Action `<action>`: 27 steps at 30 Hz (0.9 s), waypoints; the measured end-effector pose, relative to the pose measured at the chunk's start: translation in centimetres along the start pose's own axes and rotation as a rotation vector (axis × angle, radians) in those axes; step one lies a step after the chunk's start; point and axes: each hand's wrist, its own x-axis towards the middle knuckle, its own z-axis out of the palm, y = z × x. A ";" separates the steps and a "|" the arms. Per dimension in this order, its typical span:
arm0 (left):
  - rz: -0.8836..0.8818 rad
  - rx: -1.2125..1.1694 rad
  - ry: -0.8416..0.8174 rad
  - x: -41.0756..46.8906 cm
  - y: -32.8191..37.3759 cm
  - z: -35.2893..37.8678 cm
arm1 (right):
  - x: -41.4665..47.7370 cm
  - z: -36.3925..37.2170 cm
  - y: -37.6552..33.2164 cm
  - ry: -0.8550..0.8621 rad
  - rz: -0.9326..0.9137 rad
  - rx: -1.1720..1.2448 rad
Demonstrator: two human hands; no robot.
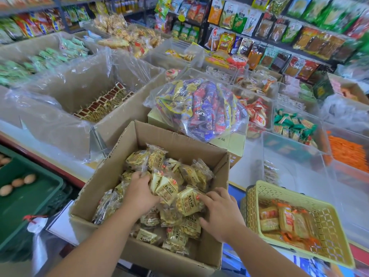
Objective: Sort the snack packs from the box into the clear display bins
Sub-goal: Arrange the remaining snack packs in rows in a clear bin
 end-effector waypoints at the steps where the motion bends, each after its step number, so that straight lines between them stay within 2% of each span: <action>1: -0.010 -0.032 0.028 -0.3 -0.3 -0.5 | 0.0 0.0 0.0 0.003 -0.001 0.002; 6: -0.028 -0.401 0.212 -2.9 -0.7 -2.7 | 0.1 0.3 0.1 0.051 -0.004 0.066; 9: -0.024 -0.733 0.188 -5.5 0.8 -2.8 | 0.4 -0.3 0.1 0.058 -0.005 0.143; 12: -0.048 -0.887 0.122 -7.7 2.9 -1.9 | 0.3 -2.7 -0.3 0.130 0.031 0.485; 15: -0.060 -0.892 0.118 -8.9 5.1 -0.2 | -1.2 -4.9 0.1 0.295 0.029 0.886; 17: -0.058 -0.873 0.136 -9.8 7.1 1.3 | -2.5 -6.4 1.2 0.170 0.004 1.175; 19: -0.049 -0.864 0.126 -10.6 9.6 3.1 | -3.4 -7.2 2.9 0.014 -0.035 1.318; 24: -0.016 -0.949 0.008 -11.9 16.0 7.3 | -4.3 -6.6 9.4 0.001 -0.086 1.450; 27: -0.126 -1.115 0.009 -11.8 19.8 9.0 | -4.8 -6.5 13.7 -0.007 -0.120 1.474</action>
